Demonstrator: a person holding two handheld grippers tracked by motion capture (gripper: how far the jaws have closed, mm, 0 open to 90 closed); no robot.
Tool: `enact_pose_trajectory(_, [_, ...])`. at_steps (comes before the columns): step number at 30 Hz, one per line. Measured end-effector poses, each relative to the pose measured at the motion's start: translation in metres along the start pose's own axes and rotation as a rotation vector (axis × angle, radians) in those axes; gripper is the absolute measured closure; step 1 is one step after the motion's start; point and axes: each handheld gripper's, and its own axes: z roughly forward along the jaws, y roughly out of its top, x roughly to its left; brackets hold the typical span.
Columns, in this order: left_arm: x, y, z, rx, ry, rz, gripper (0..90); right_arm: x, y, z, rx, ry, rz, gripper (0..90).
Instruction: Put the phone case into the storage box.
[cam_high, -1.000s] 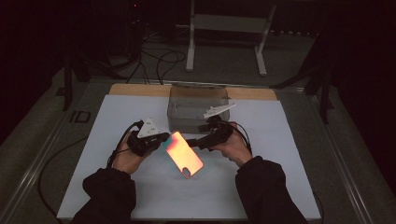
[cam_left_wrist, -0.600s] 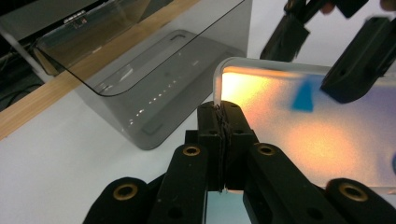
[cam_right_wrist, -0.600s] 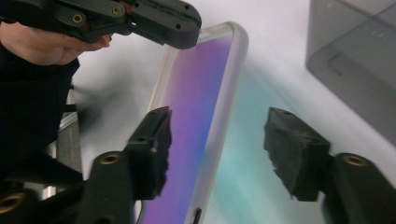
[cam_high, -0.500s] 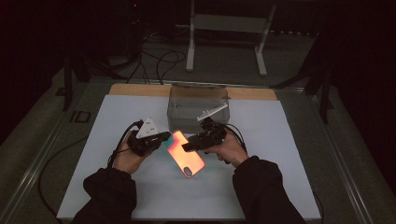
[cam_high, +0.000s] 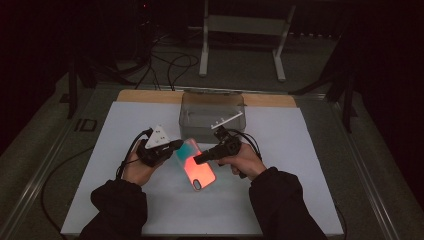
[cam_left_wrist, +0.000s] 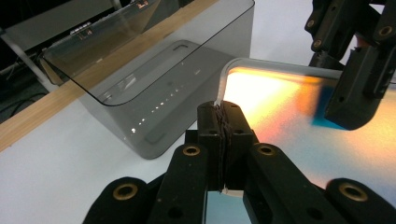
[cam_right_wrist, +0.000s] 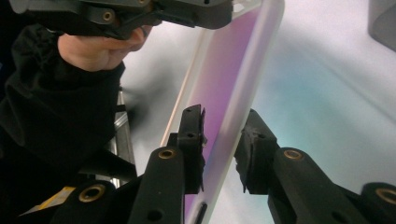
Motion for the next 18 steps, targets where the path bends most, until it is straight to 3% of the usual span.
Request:
enact_pose_trajectory(7, [-0.0013, -0.0012, 0.0012, -0.005, 0.006, -0.001, 89.2, -0.0009, -0.0004, 0.002, 0.016, 0.0, 0.039, 75.6])
enact_pose_trajectory(12, [-0.003, -0.0009, 0.0017, -0.014, 0.005, 0.0, 89.1, -0.0001, 0.0001, 0.0011, 0.039, -0.024, 0.145, 79.7])
enact_pose_trajectory(18, [-0.0052, -0.0013, 0.0032, -0.008, 0.006, 0.007, 88.8, 0.0022, -0.0004, -0.0002, 0.04, -0.074, 0.194, 81.8])
